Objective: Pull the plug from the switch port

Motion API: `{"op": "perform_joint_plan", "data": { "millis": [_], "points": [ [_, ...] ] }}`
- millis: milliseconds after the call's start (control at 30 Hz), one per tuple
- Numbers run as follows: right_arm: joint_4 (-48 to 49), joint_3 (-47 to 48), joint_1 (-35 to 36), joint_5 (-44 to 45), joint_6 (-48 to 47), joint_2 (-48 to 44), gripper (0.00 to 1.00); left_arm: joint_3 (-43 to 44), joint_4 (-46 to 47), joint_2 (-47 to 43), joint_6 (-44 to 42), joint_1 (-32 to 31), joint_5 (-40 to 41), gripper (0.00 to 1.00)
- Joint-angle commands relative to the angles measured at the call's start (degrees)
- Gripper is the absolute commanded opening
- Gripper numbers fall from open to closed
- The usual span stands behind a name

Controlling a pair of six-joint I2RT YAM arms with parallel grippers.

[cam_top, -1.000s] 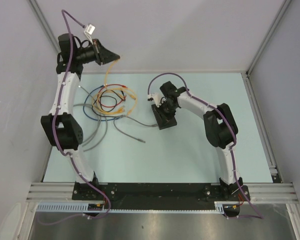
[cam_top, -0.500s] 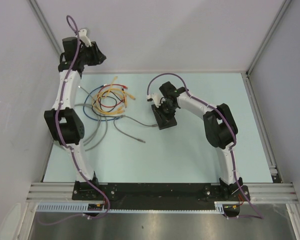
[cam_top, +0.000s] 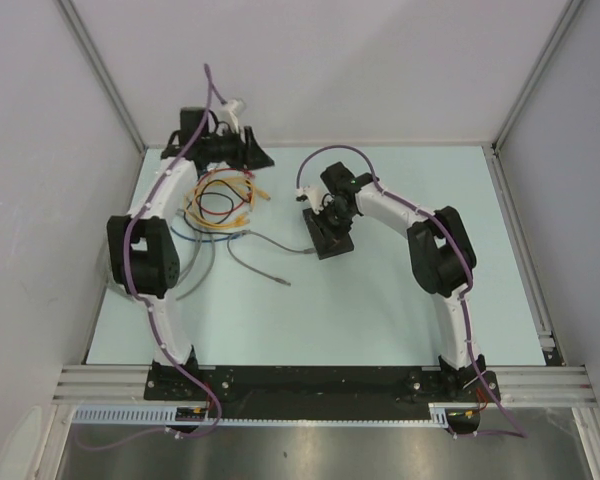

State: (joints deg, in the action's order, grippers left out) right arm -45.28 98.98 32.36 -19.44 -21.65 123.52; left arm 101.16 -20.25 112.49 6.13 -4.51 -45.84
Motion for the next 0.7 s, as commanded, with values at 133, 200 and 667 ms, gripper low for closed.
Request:
{"op": "perform_joint_plan", "data": {
  "millis": [133, 200, 667],
  "points": [
    [-4.20, -1.60, -2.91, 2.31, 0.29, 1.19, 0.00, -7.30, -6.55, 4.74, -5.96, -6.73, -12.69, 0.57],
    [-4.29, -2.21, -3.44, 2.30, 0.29, 1.10, 0.00, -7.39, -6.55, 6.42, -7.70, -7.79, -12.69, 0.57],
    [-3.85, -5.20, -4.06, 3.89, -1.03, 1.81, 0.00, -4.05, -10.95, 17.59, -10.00, -11.13, -14.45, 0.51]
  ]
}}
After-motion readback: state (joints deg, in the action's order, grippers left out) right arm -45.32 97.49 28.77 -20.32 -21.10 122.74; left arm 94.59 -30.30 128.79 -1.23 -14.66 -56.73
